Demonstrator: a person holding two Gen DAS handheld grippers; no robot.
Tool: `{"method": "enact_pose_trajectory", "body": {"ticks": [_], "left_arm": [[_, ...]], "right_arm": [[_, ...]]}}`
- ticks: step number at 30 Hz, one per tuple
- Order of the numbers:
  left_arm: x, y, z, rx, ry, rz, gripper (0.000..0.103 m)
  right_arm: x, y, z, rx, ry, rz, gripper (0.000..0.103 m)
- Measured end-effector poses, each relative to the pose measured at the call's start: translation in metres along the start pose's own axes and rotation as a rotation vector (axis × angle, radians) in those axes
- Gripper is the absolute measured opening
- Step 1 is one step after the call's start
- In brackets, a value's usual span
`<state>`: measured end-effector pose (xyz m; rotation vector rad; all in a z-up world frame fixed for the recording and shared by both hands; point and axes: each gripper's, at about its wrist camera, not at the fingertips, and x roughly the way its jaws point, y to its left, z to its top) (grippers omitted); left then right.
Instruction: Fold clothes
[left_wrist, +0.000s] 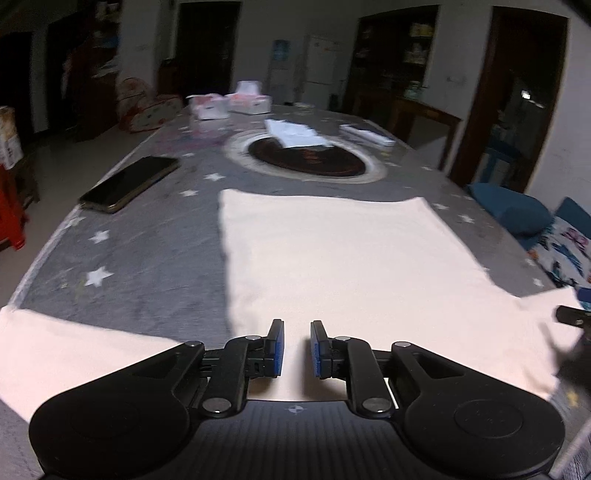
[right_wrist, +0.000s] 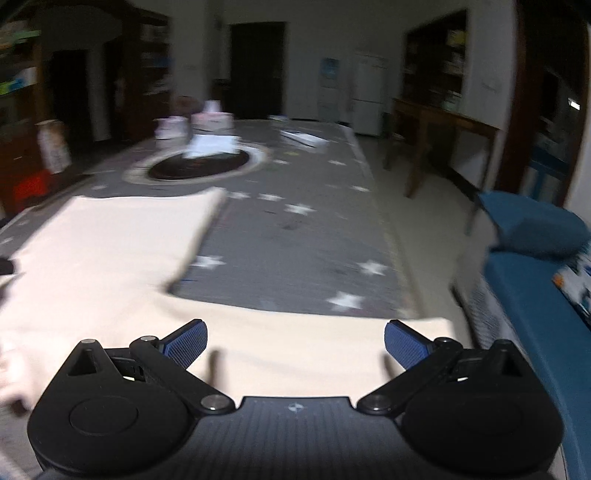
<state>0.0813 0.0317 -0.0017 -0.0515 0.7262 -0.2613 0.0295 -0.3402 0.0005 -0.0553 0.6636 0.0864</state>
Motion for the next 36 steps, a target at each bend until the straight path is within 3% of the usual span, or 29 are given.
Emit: {"method": "enact_pose_trajectory", "body": {"ticks": [7,13,18,26,30,36], "left_arm": [[-0.007,-0.044,-0.004,0.103,0.007,-0.149,0.017],[-0.006,-0.079,-0.021,0.214,0.04,-0.256,0.017],[-0.005,-0.091,-0.034,0.294,0.053,-0.257,0.023],[-0.009,-0.092,-0.031,0.314,0.045,-0.252,0.026],[-0.012,-0.099,-0.025,0.315,0.021,-0.276,0.026],[-0.003,-0.125,-0.027,0.371,0.038,-0.333,0.026]], "right_arm": [[-0.002,0.048,0.001,-0.116,0.005,0.126,0.103],[0.002,0.06,-0.014,-0.18,0.043,0.125,0.103],[-0.007,0.052,-0.018,-0.167,0.045,0.124,0.103],[-0.015,0.03,-0.022,-0.08,0.046,0.131,0.103],[-0.015,0.011,-0.019,-0.023,0.03,0.062,0.103],[-0.005,-0.005,-0.024,-0.041,0.067,-0.028,0.103]]}}
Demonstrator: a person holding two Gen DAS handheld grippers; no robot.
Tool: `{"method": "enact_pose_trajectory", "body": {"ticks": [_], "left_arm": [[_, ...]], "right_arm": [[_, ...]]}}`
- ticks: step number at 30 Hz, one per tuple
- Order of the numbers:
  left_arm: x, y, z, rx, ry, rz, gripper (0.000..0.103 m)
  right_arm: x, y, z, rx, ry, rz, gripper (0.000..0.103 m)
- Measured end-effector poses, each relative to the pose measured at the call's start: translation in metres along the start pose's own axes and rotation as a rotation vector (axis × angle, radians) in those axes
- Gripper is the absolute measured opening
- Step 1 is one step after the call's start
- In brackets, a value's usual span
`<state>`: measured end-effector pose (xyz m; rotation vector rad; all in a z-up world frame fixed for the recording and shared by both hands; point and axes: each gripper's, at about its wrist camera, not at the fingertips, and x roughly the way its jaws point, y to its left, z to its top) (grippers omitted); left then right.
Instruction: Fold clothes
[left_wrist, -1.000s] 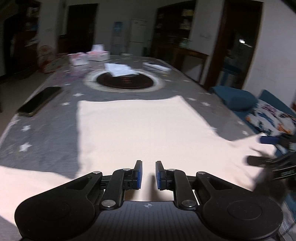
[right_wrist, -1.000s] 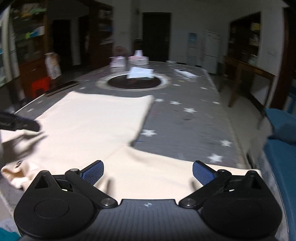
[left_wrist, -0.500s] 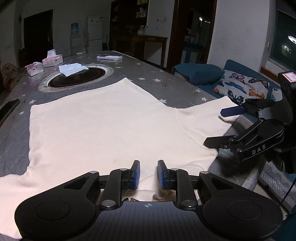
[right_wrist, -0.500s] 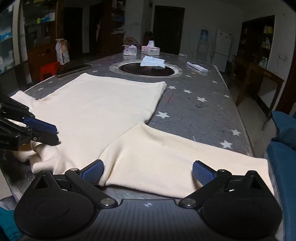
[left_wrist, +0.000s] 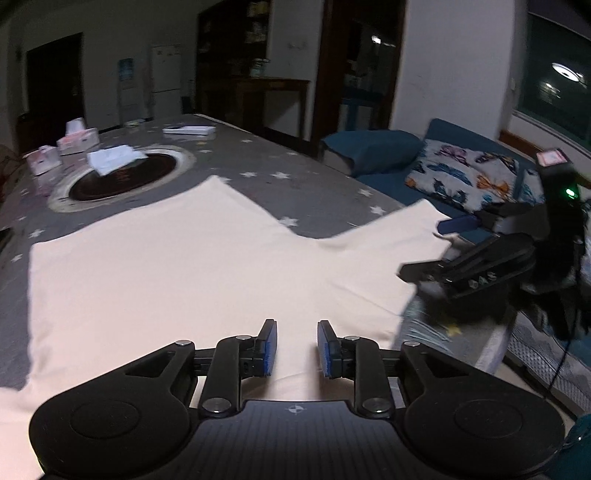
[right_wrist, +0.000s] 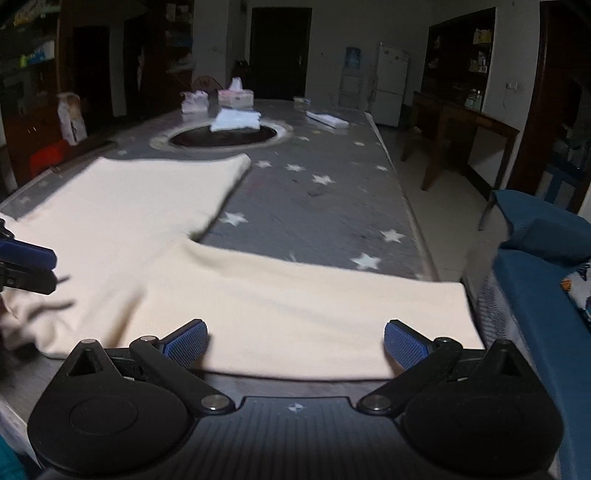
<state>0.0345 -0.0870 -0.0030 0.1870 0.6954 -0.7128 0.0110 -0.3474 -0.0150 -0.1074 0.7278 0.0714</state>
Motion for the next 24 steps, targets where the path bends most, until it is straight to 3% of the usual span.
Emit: {"method": "enact_pose_trajectory", "body": {"ticks": [6,14,19,24], "left_arm": [[0.014,-0.022,-0.005,0.076,0.046,-0.062,0.026],[0.014,-0.026,-0.009,0.102,0.049,-0.069,0.026],[0.011,-0.028,-0.002,0.111,0.028,-0.072,0.026],[0.017,-0.031,0.008,0.102,0.004,-0.102,0.026]], "right_arm": [[0.01,-0.026,0.002,0.038,0.009,-0.02,0.103],[0.03,-0.051,0.013,0.067,-0.007,-0.096,0.103],[0.026,-0.05,0.014,0.04,-0.033,-0.15,0.103],[0.017,-0.04,0.01,0.014,-0.038,-0.121,0.103]]}}
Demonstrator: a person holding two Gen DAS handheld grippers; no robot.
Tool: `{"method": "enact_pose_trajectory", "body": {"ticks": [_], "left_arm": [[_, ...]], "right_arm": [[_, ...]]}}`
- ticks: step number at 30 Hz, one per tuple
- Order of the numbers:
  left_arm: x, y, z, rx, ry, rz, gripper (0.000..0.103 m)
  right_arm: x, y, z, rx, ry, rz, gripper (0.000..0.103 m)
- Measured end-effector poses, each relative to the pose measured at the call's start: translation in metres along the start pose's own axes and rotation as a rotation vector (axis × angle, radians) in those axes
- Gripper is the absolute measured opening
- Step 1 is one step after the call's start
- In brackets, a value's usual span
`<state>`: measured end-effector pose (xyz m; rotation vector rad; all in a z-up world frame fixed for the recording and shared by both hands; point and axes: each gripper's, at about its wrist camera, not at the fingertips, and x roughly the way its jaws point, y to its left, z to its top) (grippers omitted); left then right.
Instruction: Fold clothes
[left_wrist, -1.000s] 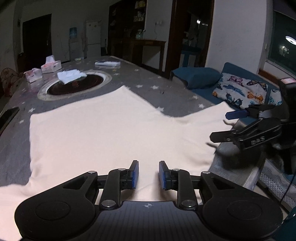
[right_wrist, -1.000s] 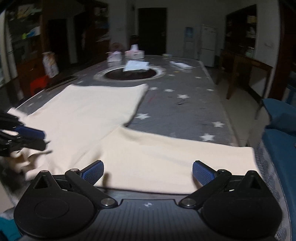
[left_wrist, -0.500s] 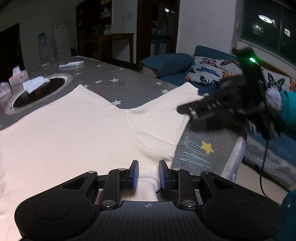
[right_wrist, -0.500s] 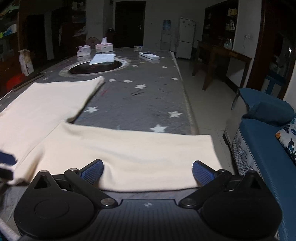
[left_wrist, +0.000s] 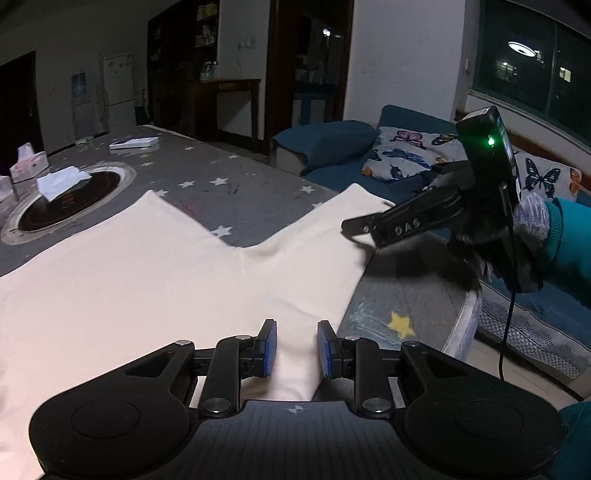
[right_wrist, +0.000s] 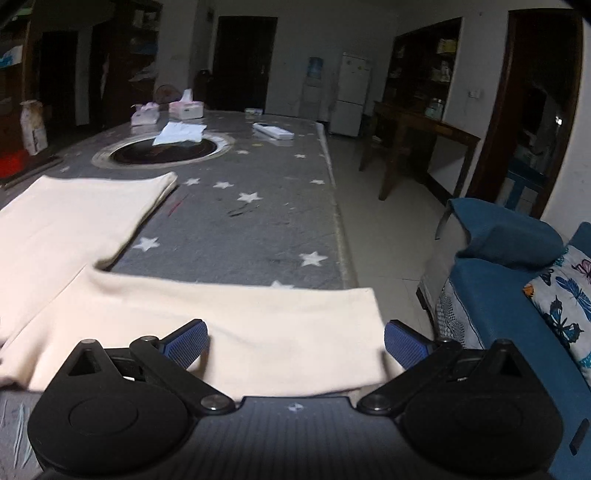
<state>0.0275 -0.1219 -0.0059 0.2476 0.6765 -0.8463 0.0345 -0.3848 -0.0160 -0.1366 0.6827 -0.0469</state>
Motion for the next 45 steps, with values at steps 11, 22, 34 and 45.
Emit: {"method": "enact_pose_trajectory", "body": {"ticks": [11,22,34,45], "left_arm": [[0.008,-0.014,0.0,0.01,0.007,-0.064,0.031],[0.003,-0.005,0.002,-0.024,0.005,-0.016,0.031],[0.003,-0.001,-0.004,-0.048,0.016,0.011,0.034],[-0.002,-0.002,-0.005,-0.066,-0.01,0.008,0.039]], "right_arm": [[0.002,-0.046,-0.013,0.218,0.035,-0.009,0.086],[0.006,-0.077,-0.026,0.424,0.04,0.101,0.06],[-0.007,-0.082,-0.017,0.452,-0.034,0.087,0.01],[-0.05,-0.059,0.044,0.395,-0.179,0.274,0.009]]}}
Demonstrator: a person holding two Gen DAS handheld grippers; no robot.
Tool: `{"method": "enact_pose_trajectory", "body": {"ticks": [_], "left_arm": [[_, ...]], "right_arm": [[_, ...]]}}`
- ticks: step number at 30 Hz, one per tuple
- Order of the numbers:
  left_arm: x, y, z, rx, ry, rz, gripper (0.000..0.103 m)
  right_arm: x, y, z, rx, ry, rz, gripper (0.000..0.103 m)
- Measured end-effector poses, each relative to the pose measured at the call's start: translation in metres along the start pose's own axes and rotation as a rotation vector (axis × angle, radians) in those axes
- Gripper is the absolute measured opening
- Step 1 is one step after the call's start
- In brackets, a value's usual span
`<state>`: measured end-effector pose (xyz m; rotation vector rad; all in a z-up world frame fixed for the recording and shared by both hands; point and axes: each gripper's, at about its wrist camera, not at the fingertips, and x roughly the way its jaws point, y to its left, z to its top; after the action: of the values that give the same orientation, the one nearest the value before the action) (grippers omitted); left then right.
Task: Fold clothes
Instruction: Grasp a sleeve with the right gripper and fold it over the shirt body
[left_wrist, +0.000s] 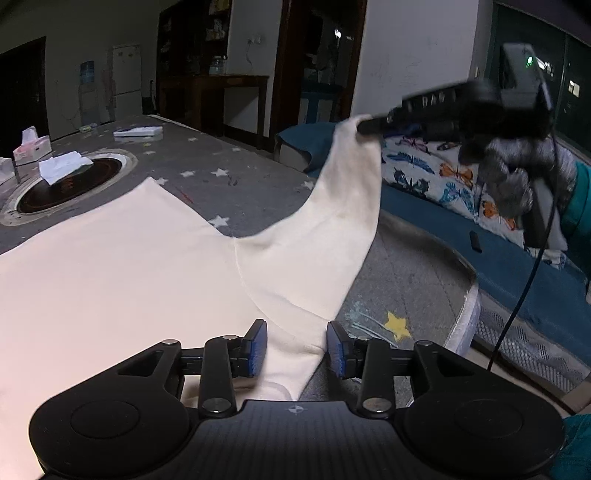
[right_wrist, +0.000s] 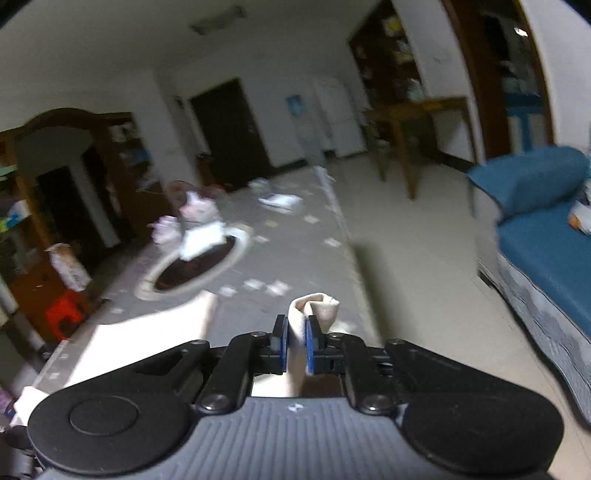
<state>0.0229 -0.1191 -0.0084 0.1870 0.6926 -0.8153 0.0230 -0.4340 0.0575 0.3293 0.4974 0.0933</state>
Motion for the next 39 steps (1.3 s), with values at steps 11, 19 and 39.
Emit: {"method": "enact_pose_trajectory", "body": {"ticks": [11,19,39], "left_arm": [[-0.054,0.037,-0.021,-0.126,-0.103,0.096,0.042],[-0.091,0.066,-0.051,-0.259,-0.141,0.184,0.043],[-0.123,0.091,-0.073,-0.374,-0.195,0.276,0.044]], "right_arm": [[0.014,0.121,0.035,-0.152,0.01,0.283,0.008],[0.061,0.215,0.005,-0.253,0.133,0.464,0.008],[0.075,0.229,-0.06,-0.444,0.352,0.429,0.019]]}}
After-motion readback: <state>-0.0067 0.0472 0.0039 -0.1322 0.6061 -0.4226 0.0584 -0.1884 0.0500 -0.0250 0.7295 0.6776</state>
